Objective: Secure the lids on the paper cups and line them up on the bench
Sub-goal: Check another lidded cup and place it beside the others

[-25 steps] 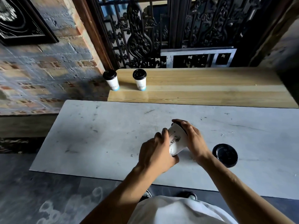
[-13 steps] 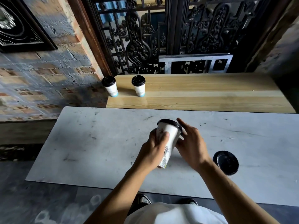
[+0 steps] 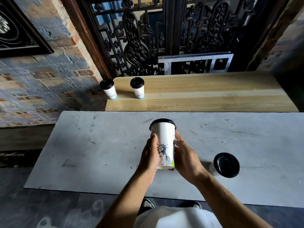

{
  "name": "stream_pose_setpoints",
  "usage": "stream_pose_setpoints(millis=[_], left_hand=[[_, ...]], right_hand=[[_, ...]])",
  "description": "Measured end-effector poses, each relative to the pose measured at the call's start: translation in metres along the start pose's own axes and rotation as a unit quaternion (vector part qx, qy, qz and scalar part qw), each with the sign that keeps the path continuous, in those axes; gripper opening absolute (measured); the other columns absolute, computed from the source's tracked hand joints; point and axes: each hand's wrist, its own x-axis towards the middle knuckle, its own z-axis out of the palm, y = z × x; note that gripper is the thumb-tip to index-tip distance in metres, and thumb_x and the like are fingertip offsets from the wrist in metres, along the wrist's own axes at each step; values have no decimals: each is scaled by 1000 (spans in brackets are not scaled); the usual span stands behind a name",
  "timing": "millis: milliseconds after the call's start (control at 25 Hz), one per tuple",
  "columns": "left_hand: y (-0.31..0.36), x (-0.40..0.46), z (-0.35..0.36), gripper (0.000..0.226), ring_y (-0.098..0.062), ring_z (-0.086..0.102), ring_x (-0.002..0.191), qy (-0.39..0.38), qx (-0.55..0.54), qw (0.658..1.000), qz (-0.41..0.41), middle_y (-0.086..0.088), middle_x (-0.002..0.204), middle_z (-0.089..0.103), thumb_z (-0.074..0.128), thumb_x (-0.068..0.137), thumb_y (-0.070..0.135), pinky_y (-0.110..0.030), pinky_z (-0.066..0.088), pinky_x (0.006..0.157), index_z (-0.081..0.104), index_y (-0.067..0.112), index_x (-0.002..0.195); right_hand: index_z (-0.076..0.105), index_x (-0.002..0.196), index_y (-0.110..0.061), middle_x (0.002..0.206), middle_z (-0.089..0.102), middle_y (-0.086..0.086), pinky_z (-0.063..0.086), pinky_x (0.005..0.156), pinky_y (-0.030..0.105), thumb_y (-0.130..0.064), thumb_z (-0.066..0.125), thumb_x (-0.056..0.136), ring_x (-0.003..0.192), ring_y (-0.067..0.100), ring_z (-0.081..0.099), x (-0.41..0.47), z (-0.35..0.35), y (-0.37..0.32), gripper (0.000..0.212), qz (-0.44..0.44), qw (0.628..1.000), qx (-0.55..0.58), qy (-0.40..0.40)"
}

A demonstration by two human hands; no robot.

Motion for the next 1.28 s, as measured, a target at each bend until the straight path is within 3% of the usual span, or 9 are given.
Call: stream_pose_setpoints(millis=[80, 280, 480, 600, 760, 880, 1000, 1120, 1280], left_hand=[[-1, 2, 1, 56, -36, 74, 104, -4, 6, 1000, -3, -12, 116, 74, 38, 101, 63, -62, 63, 74, 65, 22, 128], [6, -2, -1, 55, -16, 69, 95, 5, 170, 982, 78, 2, 100, 75, 34, 103, 61, -36, 54, 85, 70, 20, 108], [3, 4, -11, 13, -16, 66, 78, 116, 121, 954, 250, 5, 80, 69, 66, 97, 32, -37, 55, 76, 68, 24, 107], [1, 5, -17, 29, -11, 65, 74, 100, 108, 932, 330, 6, 82, 64, 68, 90, 0, -25, 54, 73, 76, 26, 99], [-1, 3, -17, 43, -8, 68, 83, 77, 118, 934, 328, 5, 95, 72, 61, 90, -6, -23, 54, 73, 80, 32, 95], [-3, 3, -20, 33, -9, 71, 91, 75, 98, 944, 305, 1, 102, 76, 68, 91, 6, -28, 57, 79, 77, 37, 100], [-2, 3, -23, 24, -12, 74, 94, 50, 84, 951, 292, 1, 101, 78, 78, 84, 21, -28, 59, 80, 74, 36, 102], [-2, 4, -24, 25, -17, 75, 97, 35, 86, 953, 289, -1, 101, 80, 80, 86, 15, -34, 63, 84, 75, 31, 105], [0, 0, -27, 32, -24, 74, 93, 33, 92, 946, 309, -6, 99, 77, 67, 90, -7, -35, 65, 79, 79, 20, 104]], right_hand=[[45, 150, -28, 113, 63, 23, 56, 59, 28, -9, 27, 104, 82, 25, 68, 1, -3, -1, 53, 8, 1000, 1, 20], [42, 153, -25, 144, 61, 19, 56, 91, 45, -18, 32, 108, 127, 40, 59, 3, -14, -1, 47, 1, 1000, 3, 21], [41, 152, -35, 134, 68, 18, 55, 94, 55, -23, 61, 97, 104, 39, 71, 0, -24, -8, 60, 16, 998, -31, 57], [40, 149, -44, 127, 70, 22, 53, 94, 59, -26, 70, 94, 111, 48, 68, -3, -24, -8, 65, 11, 994, -82, 68], [40, 148, -46, 128, 66, 23, 60, 84, 53, -30, 77, 87, 111, 39, 71, -5, -21, -11, 74, -9, 993, -100, 68], [45, 146, -45, 117, 75, 8, 60, 83, 52, -23, 53, 105, 100, 39, 75, -4, -22, -16, 47, -30, 992, -102, 68], [49, 142, -44, 105, 75, 8, 60, 73, 42, -10, 38, 108, 87, 34, 74, -5, -23, -19, 50, -36, 990, -100, 88], [45, 147, -43, 118, 62, 25, 60, 76, 40, -10, 45, 107, 93, 30, 68, -7, -22, -21, 52, -52, 986, -126, 93], [36, 156, -27, 125, 67, 15, 59, 79, 37, -23, 66, 93, 107, 22, 70, -10, -23, -21, 70, -40, 988, -104, 108]])
